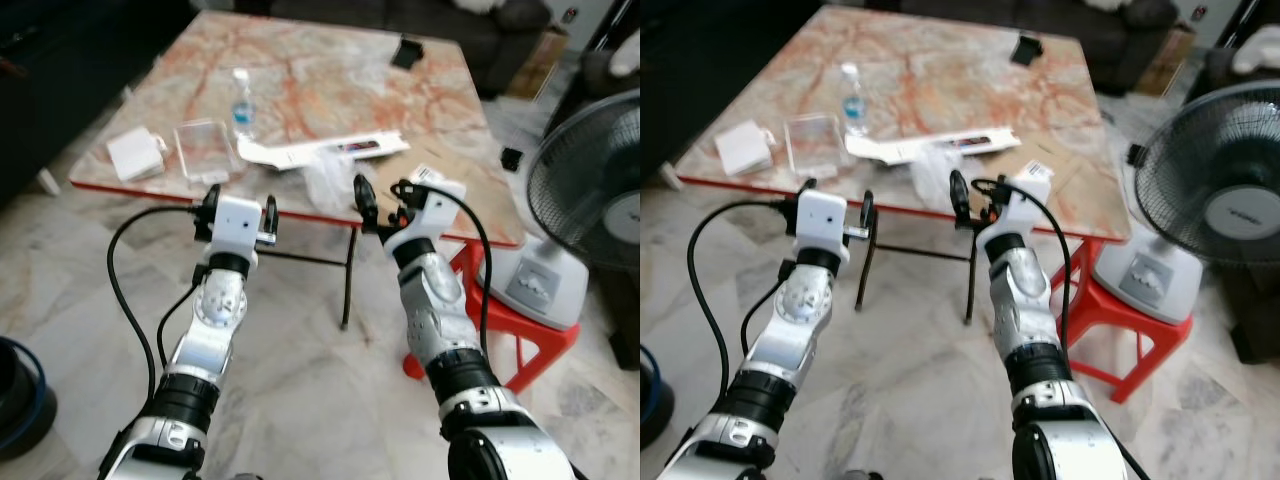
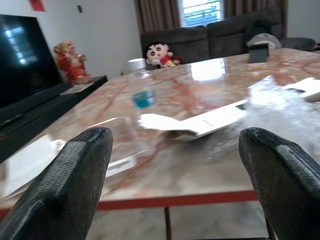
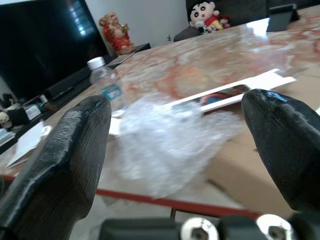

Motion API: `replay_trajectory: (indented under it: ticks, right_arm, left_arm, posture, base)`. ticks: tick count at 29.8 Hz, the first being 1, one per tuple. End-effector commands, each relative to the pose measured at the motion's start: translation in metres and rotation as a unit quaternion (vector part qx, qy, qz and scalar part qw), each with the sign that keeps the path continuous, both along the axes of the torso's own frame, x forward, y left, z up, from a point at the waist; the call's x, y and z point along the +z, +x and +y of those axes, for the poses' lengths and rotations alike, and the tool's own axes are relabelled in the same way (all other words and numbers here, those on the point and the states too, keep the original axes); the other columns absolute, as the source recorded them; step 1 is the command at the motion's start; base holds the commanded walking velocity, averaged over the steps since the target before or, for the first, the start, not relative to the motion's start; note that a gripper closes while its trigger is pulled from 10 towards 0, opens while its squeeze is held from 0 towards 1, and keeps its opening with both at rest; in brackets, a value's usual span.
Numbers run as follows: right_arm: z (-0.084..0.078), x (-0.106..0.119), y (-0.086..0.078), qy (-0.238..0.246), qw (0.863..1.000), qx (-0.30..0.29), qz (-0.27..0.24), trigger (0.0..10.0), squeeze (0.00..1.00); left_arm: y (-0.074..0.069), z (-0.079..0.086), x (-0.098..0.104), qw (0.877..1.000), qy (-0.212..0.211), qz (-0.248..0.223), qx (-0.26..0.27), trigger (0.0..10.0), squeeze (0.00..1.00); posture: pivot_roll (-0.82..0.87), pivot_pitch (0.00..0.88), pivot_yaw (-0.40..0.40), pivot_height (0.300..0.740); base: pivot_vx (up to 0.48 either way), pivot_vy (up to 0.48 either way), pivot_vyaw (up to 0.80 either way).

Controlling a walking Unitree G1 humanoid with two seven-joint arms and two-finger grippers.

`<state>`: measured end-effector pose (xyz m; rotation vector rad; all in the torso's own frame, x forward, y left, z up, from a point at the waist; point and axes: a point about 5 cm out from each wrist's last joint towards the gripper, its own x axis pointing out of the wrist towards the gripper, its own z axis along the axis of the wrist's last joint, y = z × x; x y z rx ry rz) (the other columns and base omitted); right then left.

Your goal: Picking trash to rubbish bin

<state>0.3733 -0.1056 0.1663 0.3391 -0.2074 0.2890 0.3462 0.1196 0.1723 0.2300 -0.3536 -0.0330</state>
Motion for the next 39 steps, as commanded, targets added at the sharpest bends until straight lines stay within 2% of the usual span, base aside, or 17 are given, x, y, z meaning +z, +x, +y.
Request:
replay_trajectory:
  ticks: [1,3,4,5,6,16,26,29,39]
  right_arm:
    - [-0.0110,-0.0007,0.0001,-0.005,1.000,-0.017,-0.001,10.0,1.00]
    - [-0.0109,-0.0014,0.0003,-0.013,1.000,-0.021,0.002,10.0,1.00]
    - [-0.0108,-0.0021,0.0006,-0.022,0.999,-0.026,0.004,10.0,0.60]
    - [-0.0106,-0.0024,0.0008,-0.024,0.999,-0.027,0.005,10.0,0.00]
    - [-0.0106,-0.0025,0.0010,-0.023,0.999,-0.027,0.006,10.0,0.00]
    - [-0.0106,-0.0037,0.0018,-0.022,0.999,-0.030,0.014,10.0,0.00]
    - [-0.0063,0.0005,0.0019,-0.003,1.000,-0.009,0.006,10.0,0.00]
    - [-0.0038,0.0003,0.0018,-0.002,1.000,-0.001,0.007,10.0,0.00]
    - [-0.0057,0.0016,0.0017,-0.006,1.000,-0.007,0.000,10.0,0.00]
  left_arm:
    - [-0.0030,-0.0133,0.0041,1.000,-0.004,-0.011,-0.027,10.0,1.00]
    - [-0.0031,-0.0139,0.0048,1.000,-0.005,-0.012,-0.028,10.0,1.00]
    - [-0.0032,-0.0149,0.0061,0.999,-0.007,-0.014,-0.031,10.0,1.00]
    - [-0.0033,-0.0153,0.0071,0.999,-0.007,-0.015,-0.034,10.0,0.95]
    - [-0.0035,-0.0153,0.0075,0.999,-0.006,-0.016,-0.035,10.0,0.00]
    - [-0.0044,-0.0145,0.0101,0.999,-0.016,-0.022,-0.043,10.0,0.00]
    - [-0.0049,-0.0138,0.0102,0.999,-0.015,-0.021,-0.043,10.0,0.00]
    - [-0.0047,-0.0137,0.0109,0.999,-0.016,-0.022,-0.042,10.0,0.00]
    - [-0.0051,-0.0123,0.0111,0.999,-0.018,-0.024,-0.041,10.0,0.00]
  posture:
    - [0.06,0.110,-0.089,0.740]
    - [0.06,0.110,-0.089,0.740]
    - [0.07,0.116,-0.092,0.740]
    - [0.07,0.117,-0.092,0.740]
    - [0.07,0.119,-0.092,0.740]
    - [0.07,0.118,-0.092,0.740]
    - [0.06,0.120,-0.093,0.740]
    - [0.07,0.123,-0.096,0.740]
    - [0.07,0.131,-0.099,0.740]
  base:
    - [0.368,0.000,0.00]
    - [0.360,0.000,0.00]
    - [0.345,0.000,0.00]
    - [0.311,0.000,0.00]
    - [0.307,0.000,0.00]
    - [0.152,0.000,0.00]
    - [0.449,0.000,0.00]
    - [0.453,0.000,-0.67]
    - [0.467,0.000,-0.15]
